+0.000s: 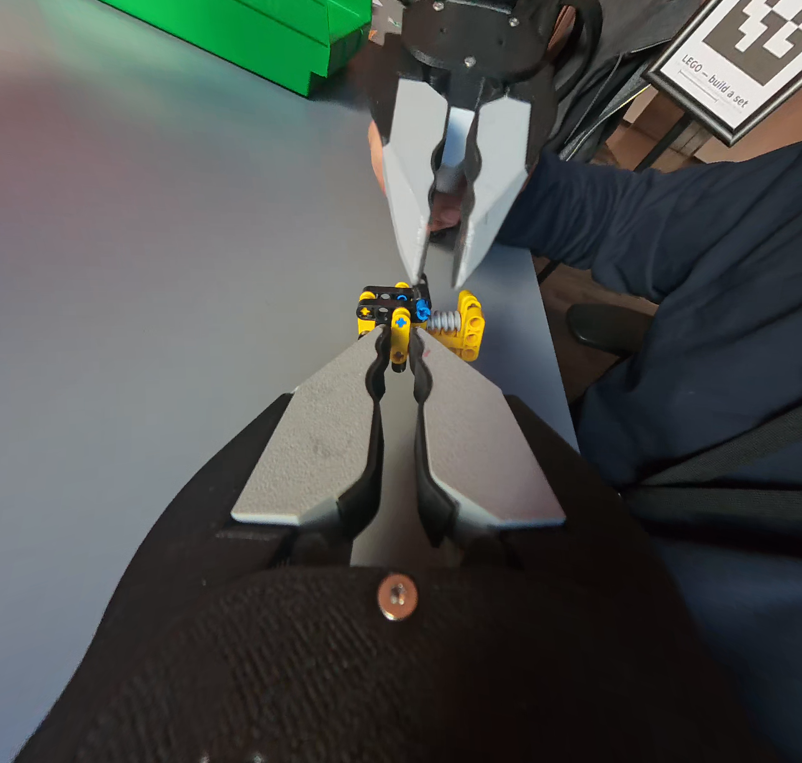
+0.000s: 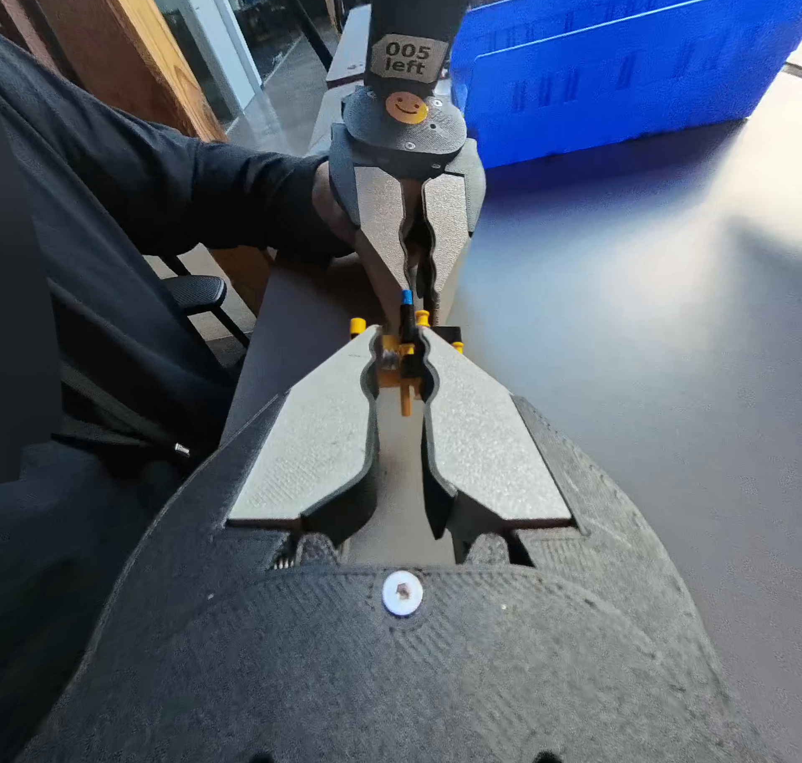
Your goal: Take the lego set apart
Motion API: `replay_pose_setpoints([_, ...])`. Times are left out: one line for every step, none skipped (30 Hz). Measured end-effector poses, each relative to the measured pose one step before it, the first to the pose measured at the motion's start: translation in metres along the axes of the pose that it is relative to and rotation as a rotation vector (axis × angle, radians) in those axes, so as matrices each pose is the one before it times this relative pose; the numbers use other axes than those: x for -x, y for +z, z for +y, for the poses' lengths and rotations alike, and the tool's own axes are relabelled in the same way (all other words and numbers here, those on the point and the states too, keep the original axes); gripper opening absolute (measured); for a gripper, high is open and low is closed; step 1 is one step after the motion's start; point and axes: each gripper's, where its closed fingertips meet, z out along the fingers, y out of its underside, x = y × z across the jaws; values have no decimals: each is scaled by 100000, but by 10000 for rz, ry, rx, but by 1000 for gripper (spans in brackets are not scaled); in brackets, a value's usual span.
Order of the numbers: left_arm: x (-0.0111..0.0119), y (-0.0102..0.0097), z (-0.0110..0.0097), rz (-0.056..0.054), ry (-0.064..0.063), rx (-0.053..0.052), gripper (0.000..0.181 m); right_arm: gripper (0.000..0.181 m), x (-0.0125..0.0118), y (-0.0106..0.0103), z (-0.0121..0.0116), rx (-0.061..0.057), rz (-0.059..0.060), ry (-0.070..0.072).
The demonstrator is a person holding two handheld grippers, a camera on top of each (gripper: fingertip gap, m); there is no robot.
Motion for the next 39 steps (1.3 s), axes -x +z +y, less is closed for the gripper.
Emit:
replay_pose_setpoints([-14, 117, -10, -56, 59, 8, 6, 10, -277, 148, 247, 175, 225, -97])
replay_pose_setpoints([-189, 132, -89, 46, 70, -39, 6, 9, -174, 186, 218, 130, 181, -109])
replay_pose_setpoints([-69, 139, -20, -54, 45, 5, 6, 7, 72, 81, 52, 19, 23, -72])
replay_pose_setpoints([38, 151, 172, -120, 99, 137, 6, 5, 166, 25, 96, 76, -61, -50])
replay_pose_setpoints([-28, 95, 116, -59, 90, 88, 6, 5, 0, -14, 122, 118, 59, -118])
replay_pose_setpoints([68, 29, 6, -100, 46, 6, 6, 5, -62, -39, 118, 127, 144, -163])
replay_pose_setpoints([70, -18, -28, -80, 12, -27, 6, 5, 10, 16, 64, 119, 168, -210])
replay_pose_setpoints([1, -54, 34, -53, -9, 21, 6, 5, -34, 77, 180, 199, 218, -271])
replay_pose_setpoints([113, -167, 88, -153, 71, 64, 8, 5, -231, 92, 331, 273, 333, -244])
replay_pose_setpoints([119, -277, 144, -196, 265, 126, 15, 5, -261, 126, 483, 323, 279, -202])
replay_pose_setpoints([155, -329, 140, -294, 404, 140, 18, 4, -9, 154, 414, 280, 79, -87])
replay_pose_setpoints([59, -282, 13, -307, 529, 84, 16, 4, 102, 134, 50, 35, -12, 10])
replay_pose_setpoints([-123, -168, -154, -231, 531, 30, 16, 4, 148, 119, -50, -27, -95, 72])
replay_pose_setpoints([-221, -43, -259, -150, 459, 27, 18, 4, 109, 104, 17, 43, -107, 87])
replay_pose_setpoints([-105, 83, -218, -162, 357, 83, 21, 4, 35, 52, -28, 2, -31, 33])
replay_pose_setpoints([-212, 199, 5, -29, 312, 195, 22, 4, 193, 20, -28, -7, -96, -44])
replay_pose_setpoints([-84, 273, 249, -53, 232, 294, 20, 4, 251, 20, -23, 7, -83, -101])
replay_pose_setpoints([-65, 310, 290, -31, 187, 257, 18, 4, 81, 13, -24, 3, 45, -112])
replay_pose_setpoints([-243, 277, 235, 84, 185, 157, 17, 4, 180, 43, 83, 85, -49, -98])
replay_pose_setpoints([-47, 173, 108, -56, 221, 53, 15, 5, 119, 79, 195, 153, -15, -67])
replay_pose_setpoints([-21, 95, 113, -87, 271, 48, 13, 4, -58, 58, 119, 76, 80, -65])
replay_pose_setpoints([23, 42, 68, -121, 210, 44, 11, 5, 47, 40, 60, 52, -15, 28])
replay_pose_setpoints([-87, 3, 12, -47, 154, 6, 9, 5, 80, 28, 31, 26, -73, 98])
replay_pose_setpoints([-51, -28, -58, -63, 124, -42, 9, 5, -21, 26, 19, 0, -40, 127])
replay_pose_setpoints([-27, -55, -166, -80, 106, -97, 9, 4, -18, -2, 23, 2, -59, 123])
replay_pose_setpoints([-84, -70, -117, -32, 117, -39, 8, 4, 135, -35, -43, -47, -154, 124])
replay_pose_setpoints([-48, -48, -64, -71, 161, 0, 8, 4, 86, -7, -23, -43, -116, 113])
replay_pose_setpoints([-86, -24, -20, -48, 148, 2, 7, 4, 47, 27, 8, -14, -70, 77])
replay_pose_setpoints([-180, 40, 33, 27, 128, 34, 7, 5, 43, 51, 43, 12, -65, 49])
replay_pose_setpoints([-66, 51, 67, -42, 144, 41, 7, 5, -23, -3, -9, -12, -27, 66])
replay_pose_setpoints([32, -3, -49, -99, 152, -14, 7, 4, 7, -9, 14, -3, -50, 76])
replay_pose_setpoints([-128, 19, -60, -7, 190, 1, 9, 5, 90, 26, -7, -13, -98, 90])
replay_pose_setpoints([-170, 10, -77, 26, 149, -18, 10, 5, 104, 18, 20, 6, -98, 68])
replay_pose_setpoints([-47, -1, -25, -36, 138, 16, 10, 5, 5, 0, 2, -10, -42, 45])
replay_pose_setpoints([14, 7, -12, -74, 158, 2, 10, 4, -19, -7, -3, -7, -24, 46])
replay_pose_setpoints([-12, 3, -17, -85, 186, 0, 10, 5, 35, -11, 19, -2, -54, 27])
replay_pose_setpoints([-58, -25, -27, -80, 263, -5, 9, 5, 62, -9, 5, 1, -82, 34])
replay_pose_setpoints([-4, -68, -5, -142, 298, 37, 6, 5, 104, -4, -34, -20, -105, 78])
replay_pose_setpoints([43, -53, 56, -240, 447, 90, 5, 5, 26, 49, 13, 8, -45, 42])
